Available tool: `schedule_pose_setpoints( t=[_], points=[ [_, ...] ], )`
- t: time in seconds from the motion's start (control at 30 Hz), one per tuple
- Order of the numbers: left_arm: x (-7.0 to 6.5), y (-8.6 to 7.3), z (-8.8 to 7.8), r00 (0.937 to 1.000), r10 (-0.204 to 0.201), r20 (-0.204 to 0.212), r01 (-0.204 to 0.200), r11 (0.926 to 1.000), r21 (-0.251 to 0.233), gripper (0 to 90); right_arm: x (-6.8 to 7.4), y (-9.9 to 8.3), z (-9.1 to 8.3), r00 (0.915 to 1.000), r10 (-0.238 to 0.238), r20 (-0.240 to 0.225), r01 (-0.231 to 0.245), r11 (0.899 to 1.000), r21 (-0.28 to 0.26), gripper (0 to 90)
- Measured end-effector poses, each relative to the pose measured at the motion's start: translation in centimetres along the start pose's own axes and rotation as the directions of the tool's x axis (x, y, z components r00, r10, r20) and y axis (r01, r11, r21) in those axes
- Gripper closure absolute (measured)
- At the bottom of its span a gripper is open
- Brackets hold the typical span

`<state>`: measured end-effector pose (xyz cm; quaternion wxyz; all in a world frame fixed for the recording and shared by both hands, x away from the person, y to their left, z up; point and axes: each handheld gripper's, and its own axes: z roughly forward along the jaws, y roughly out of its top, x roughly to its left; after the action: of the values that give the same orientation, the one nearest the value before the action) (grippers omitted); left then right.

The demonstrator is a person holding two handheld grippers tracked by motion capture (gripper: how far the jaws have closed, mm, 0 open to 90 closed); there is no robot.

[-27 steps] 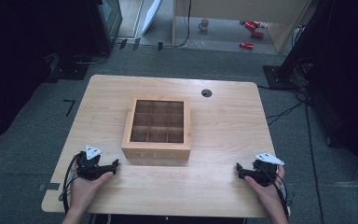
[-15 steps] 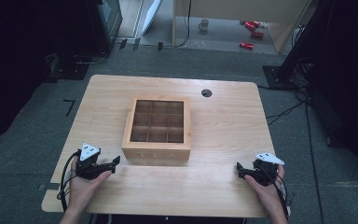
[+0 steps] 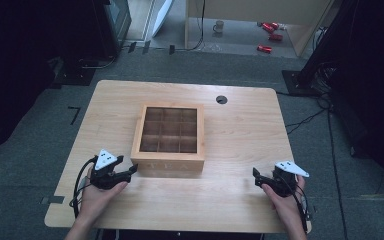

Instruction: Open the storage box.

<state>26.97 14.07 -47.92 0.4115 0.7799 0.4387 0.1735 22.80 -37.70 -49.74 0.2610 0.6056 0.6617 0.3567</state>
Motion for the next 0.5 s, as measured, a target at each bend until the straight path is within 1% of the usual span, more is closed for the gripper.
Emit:
schedule_pose_setpoints(
  t=[0.03, 0.07, 0.1, 0.13, 0.17, 0.2, 0.23, 0.3, 0.37, 0.4, 0.5],
  points=[
    [0.0, 0.0, 0.0, 1.0, 0.0, 0.0, 0.0, 1.0, 0.0, 45.0, 0.0, 0.0, 0.0, 1.0, 0.0, 0.0, 0.0, 1.0, 0.0, 14.5],
    [-0.1, 0.2, 0.1, 1.0, 0.001, 0.005, -0.001, 1.0, -0.006, 48.2, 0.6, 0.3, -0.1, 0.9997, -0.024, -0.007, 0.024, 1.0, -0.005, 14.9],
    [0.0, 0.2, 0.2, 1.0, -0.001, 0.009, 0.001, 0.9999, -0.01, 51.1, 1.0, 0.5, -0.1, 0.9995, -0.029, -0.014, 0.029, 1.0, -0.006, 15.1],
    [0.0, 0.2, 0.2, 1.0, -0.001, 0.009, 0.001, 0.9999, -0.01, 54.4, 1.0, 0.5, -0.1, 0.9995, -0.029, -0.014, 0.029, 1.0, -0.006, 15.1],
    [0.1, 0.3, 0.3, 0.9988, -0.01, 0.048, 0.01, 0.9999, -0.008, 56.6, 1.7, 0.9, -0.2, 0.9987, -0.042, -0.027, 0.042, 0.999, -0.014, 15.7],
    [0.1, 0.3, 0.3, 0.9988, -0.01, 0.048, 0.01, 0.9999, -0.008, 59.4, 1.7, 0.9, -0.2, 0.9987, -0.042, -0.027, 0.042, 0.999, -0.014, 15.7],
    [0.0, 0.3, 0.4, 0.9984, 0.001, 0.057, -0.001, 1.0, -0.003, 61.7, 2.4, 1.3, -0.2, 0.9978, -0.05, -0.044, 0.049, 0.998, -0.029, 16.6],
    [-0.1, 0.4, 0.4, 0.9986, 0.007, 0.052, -0.007, 1.0, -0.001, 62.3, 3.2, 1.7, -0.3, 0.9962, -0.068, -0.054, 0.066, 0.997, -0.042, 17.2],
    [0.1, 0.4, 0.3, 0.9981, 0.0, 0.062, 0.0, 1.0, -0.001, 63.0, 4.0, 2.2, -0.3, 0.9946, -0.078, -0.069, 0.074, 0.996, -0.049, 17.3],
    [0.1, 0.4, 0.3, 0.9981, 0.0, 0.062, 0.0, 1.0, -0.001, 63.6, 4.0, 2.2, -0.3, 0.9946, -0.078, -0.069, 0.074, 0.996, -0.049, 17.3],
    [0.2, 0.3, 0.2, 0.9976, -0.004, 0.069, 0.005, 1.0, -0.006, 65.6, 5.6, 3.0, -0.2, 0.9906, -0.098, -0.096, 0.092, 0.994, -0.064, 17.3]
  ],
)
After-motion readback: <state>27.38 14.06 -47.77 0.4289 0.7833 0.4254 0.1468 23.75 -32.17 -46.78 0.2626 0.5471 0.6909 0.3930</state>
